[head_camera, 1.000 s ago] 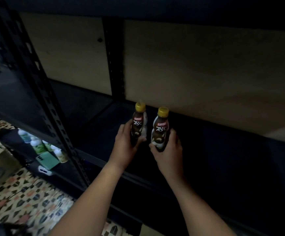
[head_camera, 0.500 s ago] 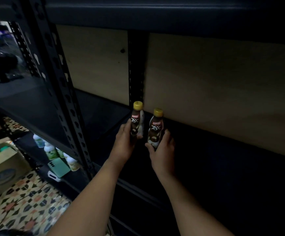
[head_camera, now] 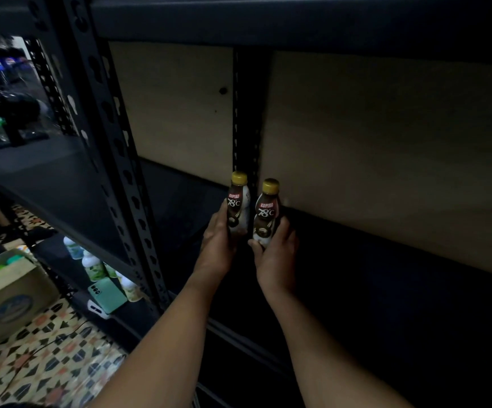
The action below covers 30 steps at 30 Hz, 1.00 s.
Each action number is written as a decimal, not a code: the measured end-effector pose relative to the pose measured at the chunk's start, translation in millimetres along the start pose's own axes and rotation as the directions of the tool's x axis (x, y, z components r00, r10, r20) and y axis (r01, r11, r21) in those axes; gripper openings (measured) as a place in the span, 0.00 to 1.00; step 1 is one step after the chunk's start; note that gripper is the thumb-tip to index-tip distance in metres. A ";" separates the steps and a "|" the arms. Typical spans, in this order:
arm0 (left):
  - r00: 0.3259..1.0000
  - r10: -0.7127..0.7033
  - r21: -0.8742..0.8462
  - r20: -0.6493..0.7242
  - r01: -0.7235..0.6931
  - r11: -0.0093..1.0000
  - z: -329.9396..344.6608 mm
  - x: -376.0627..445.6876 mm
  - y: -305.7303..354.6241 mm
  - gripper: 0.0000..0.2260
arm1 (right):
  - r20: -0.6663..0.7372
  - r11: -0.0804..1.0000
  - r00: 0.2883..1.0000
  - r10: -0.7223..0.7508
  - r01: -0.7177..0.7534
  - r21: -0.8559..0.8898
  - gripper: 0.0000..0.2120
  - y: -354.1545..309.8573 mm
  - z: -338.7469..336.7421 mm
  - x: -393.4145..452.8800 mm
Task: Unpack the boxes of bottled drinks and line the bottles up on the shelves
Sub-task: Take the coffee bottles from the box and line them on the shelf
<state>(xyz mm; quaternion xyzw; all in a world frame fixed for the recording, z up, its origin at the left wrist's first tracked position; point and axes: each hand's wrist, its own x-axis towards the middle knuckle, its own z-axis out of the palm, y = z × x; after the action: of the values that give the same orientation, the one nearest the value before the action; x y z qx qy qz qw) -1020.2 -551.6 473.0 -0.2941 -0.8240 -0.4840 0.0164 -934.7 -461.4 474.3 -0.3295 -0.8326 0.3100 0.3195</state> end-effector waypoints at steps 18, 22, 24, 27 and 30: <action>0.993 0.005 0.025 -0.116 -0.003 1.000 2.1 -0.3 0.6 0.31 | 0.046 0.997 0.998 -0.044 0.041 0.067 0.39 10.1 0.8 -0.3; 0.991 0.020 0.027 -0.131 -0.017 0.999 2.7 0.6 -0.1 0.30 | 0.042 0.996 0.998 -0.052 0.049 0.076 0.38 10.3 1.0 -0.2; 0.992 0.011 0.024 -0.128 -0.008 1.000 2.7 0.7 0.3 0.31 | 0.036 0.996 0.998 -0.049 0.047 0.075 0.39 10.3 1.2 -0.1; 0.992 0.005 0.018 -0.122 -0.002 1.000 2.6 -0.1 1.1 0.31 | 0.028 0.996 0.998 -0.051 0.049 0.078 0.39 10.2 1.5 -0.1; 0.994 -0.010 0.026 -0.112 0.013 1.000 3.3 1.1 -0.6 0.33 | 0.024 0.996 0.998 -0.049 0.047 0.076 0.40 11.2 2.1 -0.1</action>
<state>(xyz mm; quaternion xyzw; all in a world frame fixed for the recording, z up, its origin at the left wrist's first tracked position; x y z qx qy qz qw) -1020.6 -548.6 471.2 -0.2615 -0.8298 -0.4889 0.0636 -932.3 -455.5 464.8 -0.2928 -0.8321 0.3379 0.3282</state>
